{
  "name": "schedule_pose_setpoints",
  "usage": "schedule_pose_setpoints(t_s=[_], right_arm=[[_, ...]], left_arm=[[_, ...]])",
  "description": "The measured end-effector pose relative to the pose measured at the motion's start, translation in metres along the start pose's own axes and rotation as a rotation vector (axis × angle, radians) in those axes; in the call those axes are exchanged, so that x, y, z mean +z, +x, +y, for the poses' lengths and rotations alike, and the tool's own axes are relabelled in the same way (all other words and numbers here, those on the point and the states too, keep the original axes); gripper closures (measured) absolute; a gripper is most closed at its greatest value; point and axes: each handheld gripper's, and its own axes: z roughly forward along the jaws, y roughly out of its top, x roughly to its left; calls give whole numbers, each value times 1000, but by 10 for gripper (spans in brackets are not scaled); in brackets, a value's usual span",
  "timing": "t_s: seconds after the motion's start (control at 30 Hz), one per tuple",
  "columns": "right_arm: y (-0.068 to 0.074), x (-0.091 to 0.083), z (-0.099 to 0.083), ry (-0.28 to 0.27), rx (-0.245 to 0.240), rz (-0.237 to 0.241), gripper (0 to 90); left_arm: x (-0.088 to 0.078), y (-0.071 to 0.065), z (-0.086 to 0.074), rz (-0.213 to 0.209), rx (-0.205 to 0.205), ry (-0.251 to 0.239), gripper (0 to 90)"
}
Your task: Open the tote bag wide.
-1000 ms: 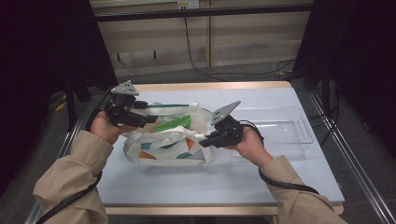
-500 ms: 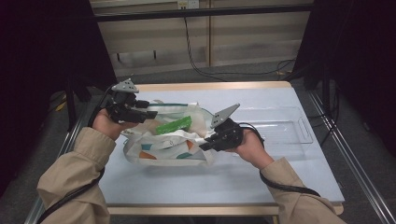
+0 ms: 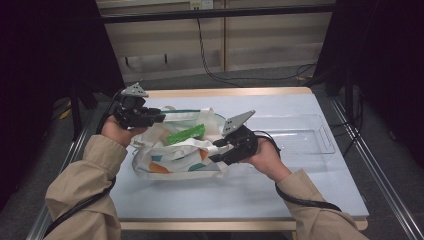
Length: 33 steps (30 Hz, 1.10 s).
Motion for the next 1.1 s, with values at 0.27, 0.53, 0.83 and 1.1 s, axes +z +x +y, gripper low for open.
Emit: schedule_pose_setpoints(t_s=[0.27, 0.53, 0.83, 1.1], right_arm=[[5, -1, 8, -38, 4, -9, 566], [3, 3, 6, -9, 25, 4, 792], [1, 3, 6, -11, 33, 15, 794], [-1, 4, 5, -21, 47, 18, 794]], left_arm=[[0, 0, -1, -8, -2, -3, 617], [-8, 5, -4, 29, -3, -13, 418], [-8, 17, -15, 62, -51, 15, 240], [2, 18, -24, -13, -49, 35, 282]])
